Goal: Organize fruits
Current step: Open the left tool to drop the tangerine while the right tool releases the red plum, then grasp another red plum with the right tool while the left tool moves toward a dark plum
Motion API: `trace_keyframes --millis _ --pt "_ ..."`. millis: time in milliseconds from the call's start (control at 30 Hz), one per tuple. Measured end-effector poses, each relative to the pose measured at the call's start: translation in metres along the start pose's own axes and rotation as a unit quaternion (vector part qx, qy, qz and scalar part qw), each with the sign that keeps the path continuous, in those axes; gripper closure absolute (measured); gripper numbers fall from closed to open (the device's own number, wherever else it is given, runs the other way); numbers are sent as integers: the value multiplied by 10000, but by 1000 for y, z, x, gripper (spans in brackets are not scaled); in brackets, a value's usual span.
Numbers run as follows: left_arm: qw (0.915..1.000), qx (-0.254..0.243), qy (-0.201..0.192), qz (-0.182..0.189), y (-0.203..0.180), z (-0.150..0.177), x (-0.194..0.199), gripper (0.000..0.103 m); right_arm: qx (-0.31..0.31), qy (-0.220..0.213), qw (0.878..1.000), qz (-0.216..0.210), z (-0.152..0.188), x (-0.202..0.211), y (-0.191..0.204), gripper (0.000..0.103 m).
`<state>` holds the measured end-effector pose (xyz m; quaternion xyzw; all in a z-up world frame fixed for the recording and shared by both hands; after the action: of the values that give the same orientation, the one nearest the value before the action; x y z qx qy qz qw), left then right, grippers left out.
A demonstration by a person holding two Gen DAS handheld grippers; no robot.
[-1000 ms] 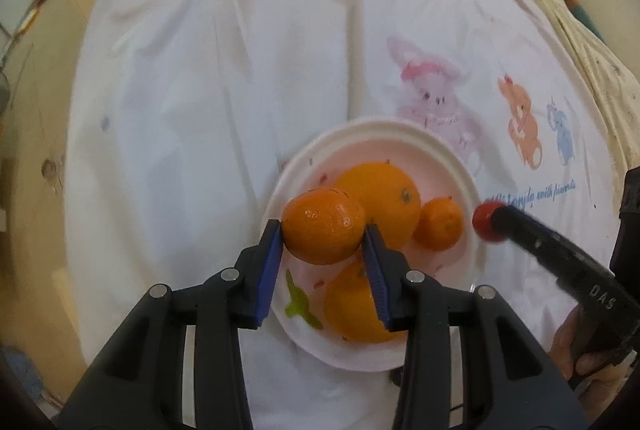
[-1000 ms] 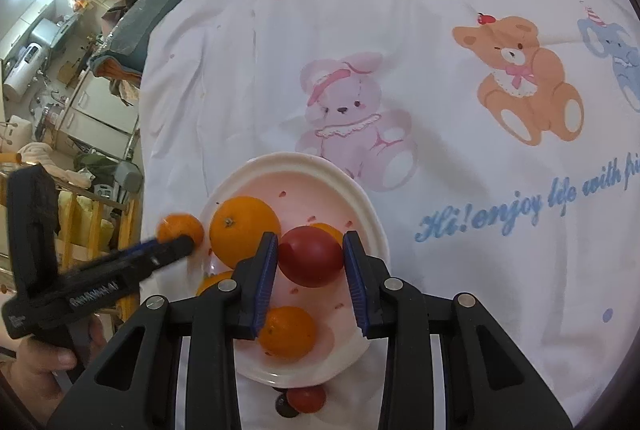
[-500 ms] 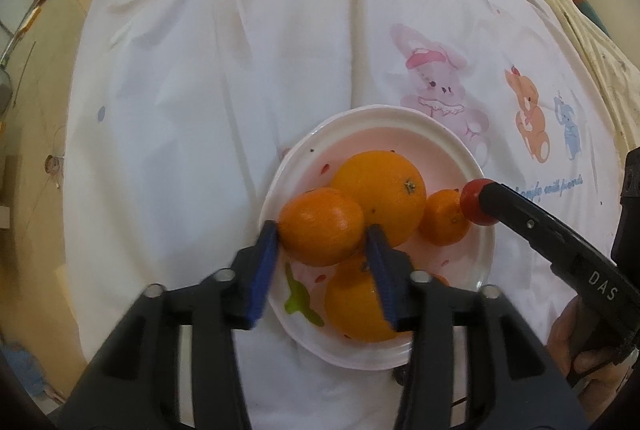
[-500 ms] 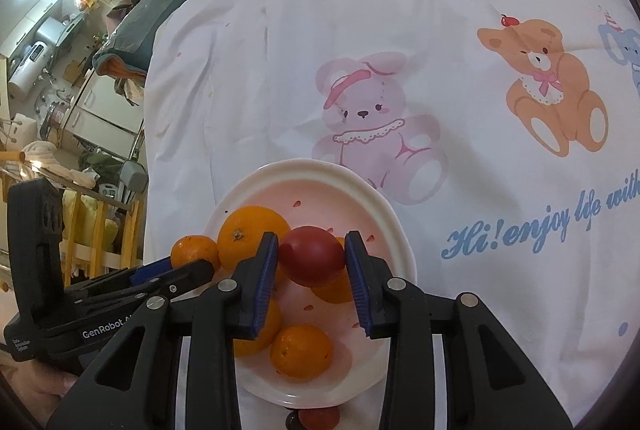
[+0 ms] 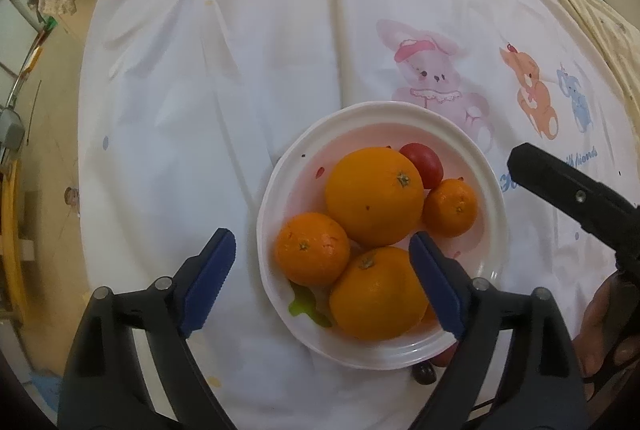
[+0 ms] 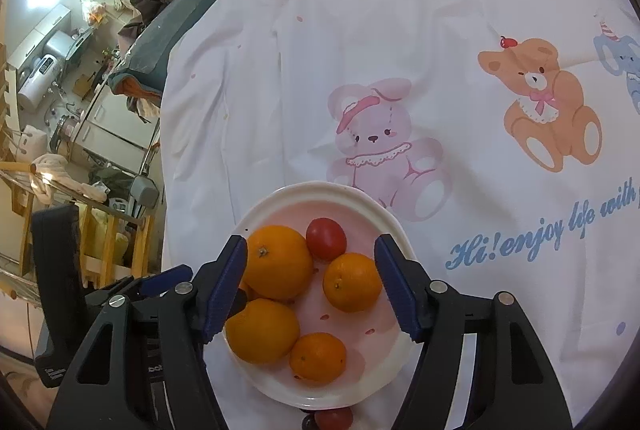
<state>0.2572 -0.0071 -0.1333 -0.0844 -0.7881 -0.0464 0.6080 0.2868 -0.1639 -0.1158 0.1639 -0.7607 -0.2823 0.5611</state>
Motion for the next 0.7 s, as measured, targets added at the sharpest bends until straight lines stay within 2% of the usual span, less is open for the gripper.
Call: trace_keyframes --millis 233,333,467,500,567,633,700 --pt "9997 76 -244 -37 1 -1 9 17 -7 -77 10000 40 -3 10 3 34" --pt "9987 160 -469 114 2 -2 15 17 13 -156 9999 28 -4 18 5 34" --pt "9974 88 -706 -126 2 -5 27 16 21 -236 9997 29 -4 28 5 33" --pt "9969 82 -774 -146 1 -5 30 14 14 -244 9997 26 -4 30 4 33" --pt "9955 124 -922 -186 2 -6 38 3 -31 -295 9996 15 -3 36 3 33" --pt "9943 207 -1039 -98 3 -6 45 2 -77 -353 9993 -15 -2 44 2 33" --pt "9936 213 -1101 -134 2 -5 50 2 -63 -405 9992 28 1 52 1 27"
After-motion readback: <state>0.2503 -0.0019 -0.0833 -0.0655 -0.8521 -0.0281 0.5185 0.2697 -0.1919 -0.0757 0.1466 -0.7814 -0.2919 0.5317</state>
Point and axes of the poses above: each gripper's, at about its wrist camera, not at the fingertips, and x roughly against the way its jaws point, y to its left, z to its underside, the point moved 5 cm from there along -x, roughly the way its jaws point, and after that the axes turned 14 degrees about -x, right-handed, at the moved point
